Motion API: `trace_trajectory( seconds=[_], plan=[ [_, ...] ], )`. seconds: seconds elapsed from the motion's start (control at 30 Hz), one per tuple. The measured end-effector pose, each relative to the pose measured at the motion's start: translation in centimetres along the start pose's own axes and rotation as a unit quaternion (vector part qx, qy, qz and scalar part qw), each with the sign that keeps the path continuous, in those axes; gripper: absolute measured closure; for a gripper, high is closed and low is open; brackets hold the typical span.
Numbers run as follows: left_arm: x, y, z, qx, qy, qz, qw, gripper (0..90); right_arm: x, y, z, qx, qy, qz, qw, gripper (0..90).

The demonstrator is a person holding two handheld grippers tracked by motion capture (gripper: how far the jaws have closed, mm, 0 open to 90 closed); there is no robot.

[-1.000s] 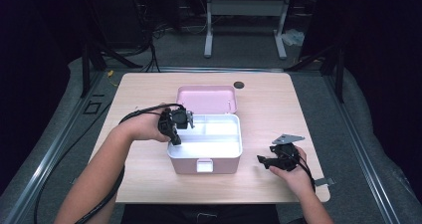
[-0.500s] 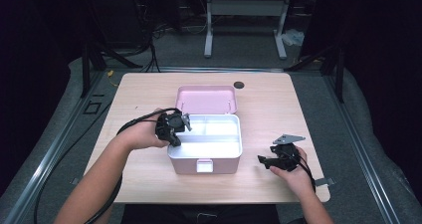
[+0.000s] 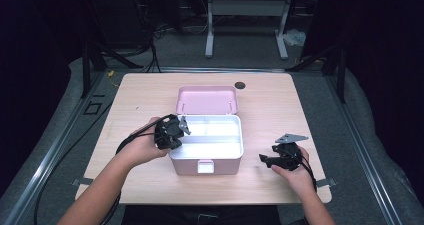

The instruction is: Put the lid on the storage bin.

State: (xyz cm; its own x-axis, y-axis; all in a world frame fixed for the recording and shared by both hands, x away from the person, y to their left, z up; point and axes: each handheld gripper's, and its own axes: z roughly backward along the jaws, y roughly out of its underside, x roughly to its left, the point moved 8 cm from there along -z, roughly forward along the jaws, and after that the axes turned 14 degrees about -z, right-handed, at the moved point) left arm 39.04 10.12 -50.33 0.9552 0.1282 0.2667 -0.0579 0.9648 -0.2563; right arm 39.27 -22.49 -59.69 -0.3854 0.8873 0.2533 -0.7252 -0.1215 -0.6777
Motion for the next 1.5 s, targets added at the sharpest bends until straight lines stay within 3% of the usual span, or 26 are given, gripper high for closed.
trace_trajectory(
  seconds=[0.33,0.57,0.63,0.8,0.97,1.03,1.2,1.5],
  plan=[
    [0.1,0.1,0.0,-0.017,0.003,0.016,0.9997,90.0,-0.6,-1.5,0.1,-0.011,0.006,-0.018,0.9998,32.6],
    [0.1,0.1,0.0,-0.019,0.006,0.023,0.9995,90.0,-1.7,-4.9,-0.7,-0.022,0.026,-0.018,0.9993,32.4],
    [0.1,0.1,0.0,-0.019,0.006,0.024,0.9995,90.0,-1.7,-6.1,-1.1,-0.022,0.016,-0.024,0.9993,32.2],
    [0.1,0.1,0.0,-0.019,0.004,0.026,0.9995,90.0,-0.8,-9.4,-2.4,-0.041,0.022,-0.010,0.9988,31.5],
    [0.1,0.1,0.0,-0.021,0.005,0.026,0.9994,90.0,0.6,-12.7,-3.3,-0.069,0.024,0.020,0.9971,39.0],
    [0.1,0.1,0.0,-0.022,0.005,0.028,0.9993,90.0,0.9,-13.7,-3.6,-0.077,0.017,0.019,0.9967,40.3],
    [0.2,0.1,0.0,-0.023,0.009,0.029,0.9993,90.0,1.5,-15.5,-4.3,-0.074,0.004,-0.018,0.9971,40.1],
    [0.2,0.1,0.0,-0.025,0.008,0.031,0.9992,90.0,2.7,-17.5,-6.0,-0.086,0.004,-0.019,0.9961,43.8]
  ],
)
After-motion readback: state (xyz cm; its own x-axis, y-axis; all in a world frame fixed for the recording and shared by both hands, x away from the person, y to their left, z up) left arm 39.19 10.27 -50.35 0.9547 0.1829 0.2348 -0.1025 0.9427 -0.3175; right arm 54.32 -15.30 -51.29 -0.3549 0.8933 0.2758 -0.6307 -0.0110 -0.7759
